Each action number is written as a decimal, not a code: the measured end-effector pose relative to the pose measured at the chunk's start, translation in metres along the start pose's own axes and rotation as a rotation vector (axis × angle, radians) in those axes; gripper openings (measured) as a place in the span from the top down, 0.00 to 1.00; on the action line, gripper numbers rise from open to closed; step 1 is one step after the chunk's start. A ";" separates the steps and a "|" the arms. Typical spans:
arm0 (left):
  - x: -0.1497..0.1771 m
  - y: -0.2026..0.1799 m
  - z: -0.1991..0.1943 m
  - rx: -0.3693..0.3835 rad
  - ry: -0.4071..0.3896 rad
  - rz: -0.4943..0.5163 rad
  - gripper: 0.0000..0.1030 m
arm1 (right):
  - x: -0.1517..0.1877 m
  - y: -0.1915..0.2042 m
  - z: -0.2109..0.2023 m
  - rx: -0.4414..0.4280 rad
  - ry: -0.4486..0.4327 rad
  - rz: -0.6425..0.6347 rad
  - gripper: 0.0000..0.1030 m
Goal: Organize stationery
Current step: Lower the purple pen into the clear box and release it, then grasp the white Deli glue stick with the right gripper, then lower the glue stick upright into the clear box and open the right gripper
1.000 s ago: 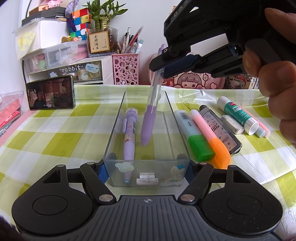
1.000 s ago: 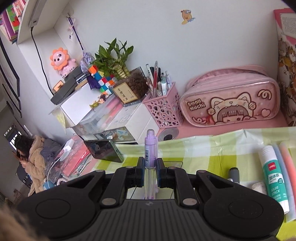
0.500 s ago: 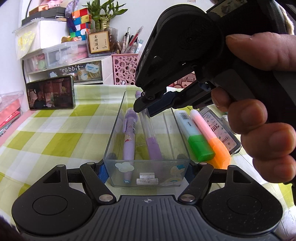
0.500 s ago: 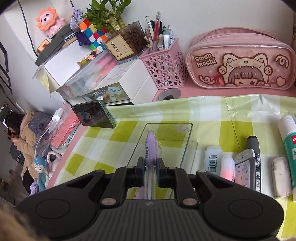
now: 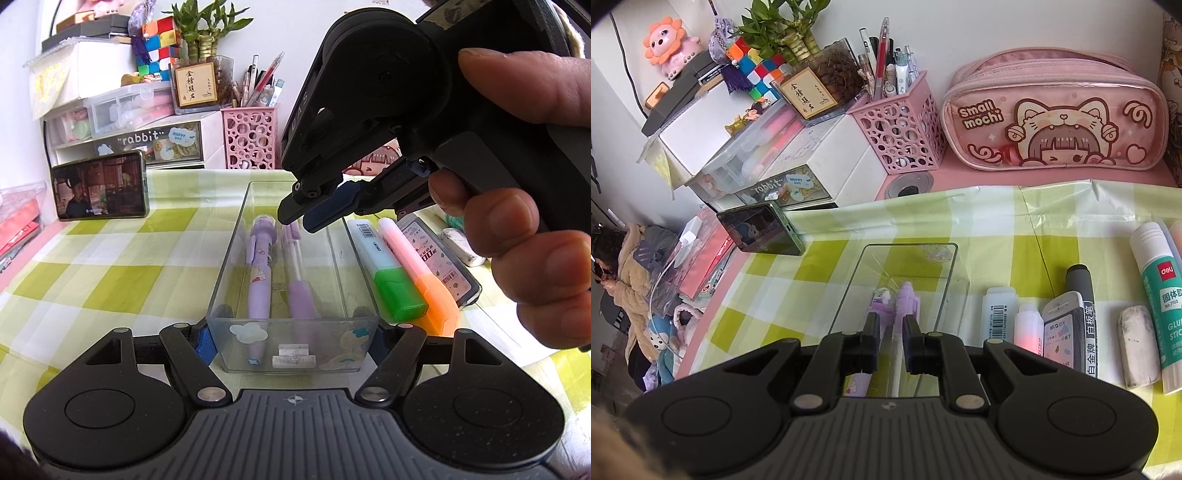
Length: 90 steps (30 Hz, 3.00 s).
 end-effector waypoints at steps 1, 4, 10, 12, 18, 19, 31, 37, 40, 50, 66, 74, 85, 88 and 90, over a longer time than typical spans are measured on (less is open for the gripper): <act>0.000 0.000 0.000 0.000 0.000 0.000 0.29 | 0.000 0.001 0.000 0.002 0.004 -0.006 0.68; 0.000 0.000 0.000 0.000 0.000 0.000 0.29 | 0.000 0.002 -0.006 0.011 -0.005 -0.034 0.68; 0.000 0.000 0.000 0.000 0.000 0.000 0.29 | -0.015 -0.003 -0.042 -0.016 -0.091 -0.049 0.67; 0.000 0.000 0.000 0.000 0.000 0.000 0.29 | -0.022 -0.014 -0.057 0.007 -0.117 -0.039 0.65; 0.000 0.000 0.000 0.000 0.000 0.000 0.29 | -0.021 -0.061 -0.093 0.102 -0.160 0.026 0.57; 0.000 0.000 0.000 0.000 0.000 0.000 0.29 | -0.018 -0.069 -0.097 0.115 -0.161 0.036 0.56; 0.000 0.001 0.000 0.000 -0.001 0.001 0.29 | 0.000 -0.121 -0.134 0.260 -0.185 0.048 0.50; 0.000 0.001 0.000 0.000 -0.001 0.001 0.29 | -0.003 -0.131 -0.145 0.303 -0.185 0.030 0.50; 0.000 0.001 0.000 0.000 -0.001 0.002 0.29 | -0.004 -0.128 -0.137 0.305 -0.156 0.002 0.50; 0.000 0.000 0.000 0.000 -0.002 0.002 0.29 | -0.008 -0.124 -0.092 0.394 -0.027 -0.104 0.49; 0.000 0.000 0.000 0.000 -0.002 0.002 0.29 | -0.006 -0.124 -0.098 0.377 -0.098 -0.017 0.55; 0.000 0.001 0.000 0.000 -0.002 0.002 0.29 | -0.007 -0.114 -0.113 0.347 -0.163 0.021 0.55; 0.000 0.000 0.000 0.000 -0.002 0.003 0.29 | -0.011 -0.046 -0.112 0.137 -0.204 0.051 0.55; 0.000 0.000 0.000 0.000 -0.002 0.003 0.29 | -0.006 -0.029 -0.092 0.072 -0.161 0.082 0.55; 0.000 0.001 0.000 0.000 -0.002 0.003 0.29 | -0.002 -0.021 -0.079 0.039 -0.130 0.117 0.55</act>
Point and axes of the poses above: each gripper's, at about its wrist camera, not at the fingertips, and z roughly the way its jaws point, y to its left, x to its underside, the point moved 10 cm from there along z, roughly the way its jaws point, and after that the axes turned 13 degrees about -x, right-handed, at the moved point
